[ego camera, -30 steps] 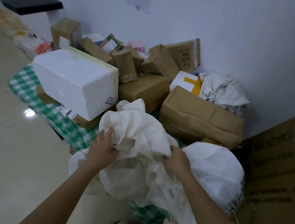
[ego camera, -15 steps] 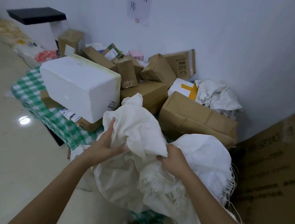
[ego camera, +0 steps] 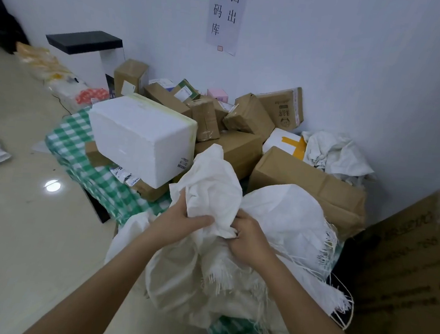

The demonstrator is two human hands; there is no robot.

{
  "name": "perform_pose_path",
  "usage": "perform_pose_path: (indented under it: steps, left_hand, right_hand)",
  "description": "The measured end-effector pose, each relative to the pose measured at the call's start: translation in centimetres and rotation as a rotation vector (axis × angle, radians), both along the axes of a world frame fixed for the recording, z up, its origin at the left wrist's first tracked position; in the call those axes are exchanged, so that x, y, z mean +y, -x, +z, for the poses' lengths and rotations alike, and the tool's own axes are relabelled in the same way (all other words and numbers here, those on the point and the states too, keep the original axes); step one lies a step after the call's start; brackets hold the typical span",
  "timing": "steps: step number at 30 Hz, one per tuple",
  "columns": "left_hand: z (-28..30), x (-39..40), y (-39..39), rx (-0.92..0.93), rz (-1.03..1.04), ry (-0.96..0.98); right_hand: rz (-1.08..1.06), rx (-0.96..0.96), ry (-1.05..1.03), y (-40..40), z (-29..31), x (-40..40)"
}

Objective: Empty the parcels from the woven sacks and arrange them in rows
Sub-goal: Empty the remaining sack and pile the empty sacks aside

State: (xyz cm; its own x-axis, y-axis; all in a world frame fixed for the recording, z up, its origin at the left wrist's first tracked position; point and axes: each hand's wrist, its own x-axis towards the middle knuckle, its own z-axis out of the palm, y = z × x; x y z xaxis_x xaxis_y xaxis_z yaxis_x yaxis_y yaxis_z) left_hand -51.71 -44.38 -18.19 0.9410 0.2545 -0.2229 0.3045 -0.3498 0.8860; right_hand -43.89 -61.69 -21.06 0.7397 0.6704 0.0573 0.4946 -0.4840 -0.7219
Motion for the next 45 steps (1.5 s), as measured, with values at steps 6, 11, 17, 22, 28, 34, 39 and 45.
perform_pose_path:
  steps: [6,11,17,22,28,34,39,45]
  left_hand:
    - [-0.1,-0.7,-0.6,-0.066,0.074,-0.078]
    - [0.8,-0.5,-0.8,-0.135,0.213,-0.102]
    - [3.1,0.8,-1.7,-0.191,0.333,-0.094]
    - [5.5,1.1,-2.8,-0.27,0.312,-0.038]
    - [9.3,2.0,-3.8,-0.38,0.321,0.069]
    - [13.0,2.3,-4.8,-0.485,0.302,0.109]
    - [16.0,2.1,-6.4,-0.593,0.32,0.099]
    - [19.9,1.1,-9.1,-0.696,0.329,0.076]
  right_hand:
    - [-0.024,-0.151,0.002,0.5,0.7,0.4]
    - [0.011,0.072,0.025,0.9,3.3,0.5]
    - [0.18,-0.169,0.451,0.7,4.6,-0.8]
    - [0.058,-0.358,0.454,-1.4,5.1,0.6]
    - [-0.232,-0.346,0.235,-5.1,8.0,1.4]
    - [-0.328,-0.23,0.224,-8.9,11.5,1.9]
    - [-0.307,-0.185,-0.195,-10.1,13.7,2.6]
    - [-0.301,-0.208,-0.426,-11.7,17.7,2.4]
